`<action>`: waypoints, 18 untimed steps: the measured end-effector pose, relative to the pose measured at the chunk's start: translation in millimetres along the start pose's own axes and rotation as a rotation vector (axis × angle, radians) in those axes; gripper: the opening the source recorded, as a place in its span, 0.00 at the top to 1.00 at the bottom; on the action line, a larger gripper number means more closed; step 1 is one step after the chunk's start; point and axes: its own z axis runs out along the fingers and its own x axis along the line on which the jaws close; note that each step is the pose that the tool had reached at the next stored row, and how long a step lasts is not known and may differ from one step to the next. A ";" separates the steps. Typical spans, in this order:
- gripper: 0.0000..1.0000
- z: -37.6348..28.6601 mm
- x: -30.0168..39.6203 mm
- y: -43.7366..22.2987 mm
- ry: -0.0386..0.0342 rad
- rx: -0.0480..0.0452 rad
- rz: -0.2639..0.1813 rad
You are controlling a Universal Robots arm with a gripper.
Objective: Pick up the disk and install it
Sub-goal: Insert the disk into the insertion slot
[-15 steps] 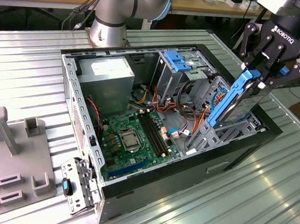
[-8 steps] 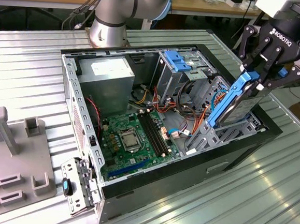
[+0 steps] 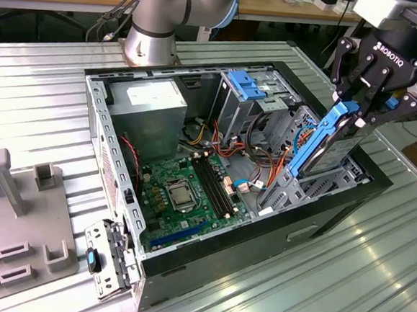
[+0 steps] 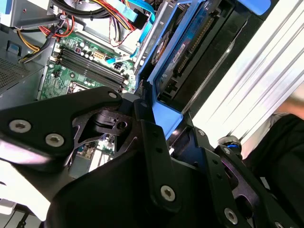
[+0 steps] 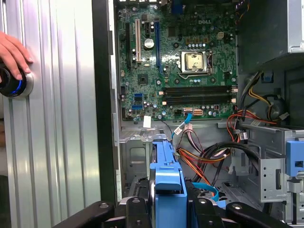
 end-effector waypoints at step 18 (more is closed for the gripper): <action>0.63 7.4 -0.2 0.3 0.0000 0.0000 0.000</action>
